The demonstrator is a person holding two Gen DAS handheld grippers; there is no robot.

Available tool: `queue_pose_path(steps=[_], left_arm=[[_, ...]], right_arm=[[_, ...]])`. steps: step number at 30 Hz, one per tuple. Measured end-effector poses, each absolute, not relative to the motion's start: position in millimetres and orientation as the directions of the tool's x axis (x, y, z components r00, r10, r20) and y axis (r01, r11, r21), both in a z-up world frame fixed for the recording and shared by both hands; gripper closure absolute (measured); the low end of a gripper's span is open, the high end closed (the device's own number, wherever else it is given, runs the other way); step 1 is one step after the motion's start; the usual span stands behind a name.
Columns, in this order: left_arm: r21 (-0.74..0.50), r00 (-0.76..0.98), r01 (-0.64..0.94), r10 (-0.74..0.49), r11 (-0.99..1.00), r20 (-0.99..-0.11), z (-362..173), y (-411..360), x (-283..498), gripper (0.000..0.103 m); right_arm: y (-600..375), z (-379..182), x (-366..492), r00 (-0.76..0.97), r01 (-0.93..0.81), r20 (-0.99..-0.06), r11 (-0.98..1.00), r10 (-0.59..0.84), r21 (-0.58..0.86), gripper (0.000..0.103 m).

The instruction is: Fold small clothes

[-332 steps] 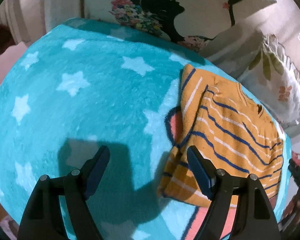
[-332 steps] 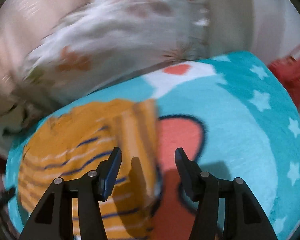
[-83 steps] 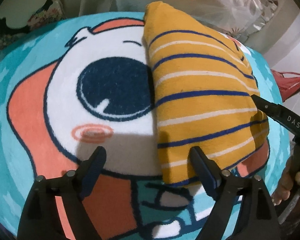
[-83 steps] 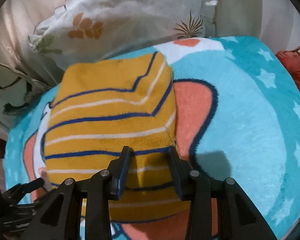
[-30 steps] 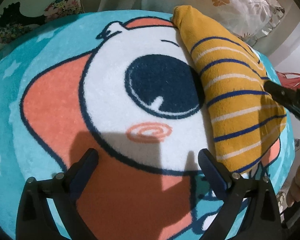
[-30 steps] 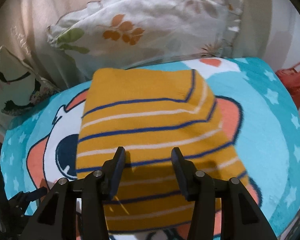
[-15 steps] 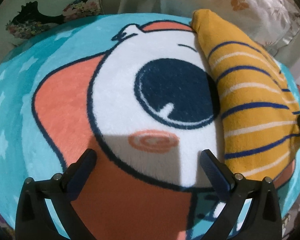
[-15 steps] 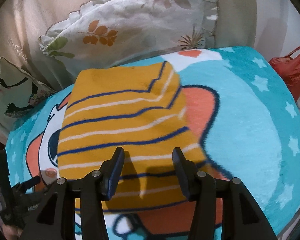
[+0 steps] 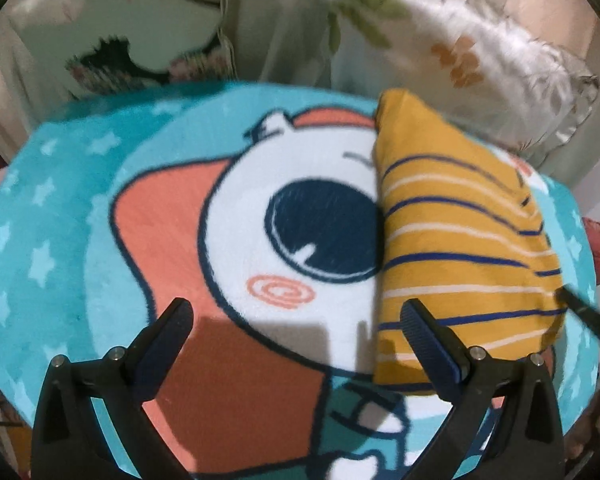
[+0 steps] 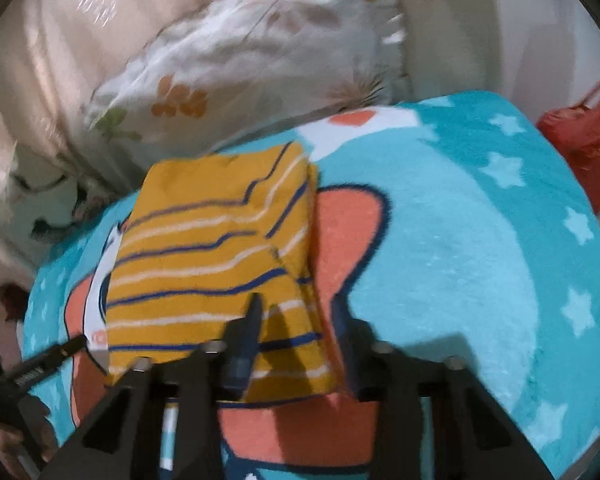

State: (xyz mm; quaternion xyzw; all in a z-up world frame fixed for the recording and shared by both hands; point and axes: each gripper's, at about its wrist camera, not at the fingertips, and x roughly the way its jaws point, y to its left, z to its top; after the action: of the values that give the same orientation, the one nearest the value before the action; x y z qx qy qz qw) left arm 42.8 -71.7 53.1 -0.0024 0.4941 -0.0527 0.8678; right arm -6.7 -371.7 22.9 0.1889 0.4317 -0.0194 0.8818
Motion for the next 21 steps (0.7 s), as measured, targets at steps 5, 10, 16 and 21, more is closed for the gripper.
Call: queue_pose_path(steps=[5,10,16,21], left_arm=[[-0.061,0.598,0.070,-0.090,0.996,-0.796,80,-74,24,0.000],[-0.086,0.635,0.066,-0.108,0.994,-0.765,98,-75,18,0.000],[-0.041,0.609,0.078,-0.080,0.996,-0.789,94,-98,8,0.000],[-0.014,0.583,0.108,-0.074,0.994,-0.809,85,-116,-1,0.000]], right_arm=[[-361,-16,-2,0.501,0.179,-0.851,0.943,0.157,0.280,0.075],[-375,-16,-11,0.502,0.189,-0.841,0.923,0.203,0.335,0.075],[-387,-1,-27,0.545,0.190,-0.816,0.920,0.193,0.344,0.062],[-391,8,-40,0.566,0.185,-0.806,0.926,0.174,0.330,0.057]])
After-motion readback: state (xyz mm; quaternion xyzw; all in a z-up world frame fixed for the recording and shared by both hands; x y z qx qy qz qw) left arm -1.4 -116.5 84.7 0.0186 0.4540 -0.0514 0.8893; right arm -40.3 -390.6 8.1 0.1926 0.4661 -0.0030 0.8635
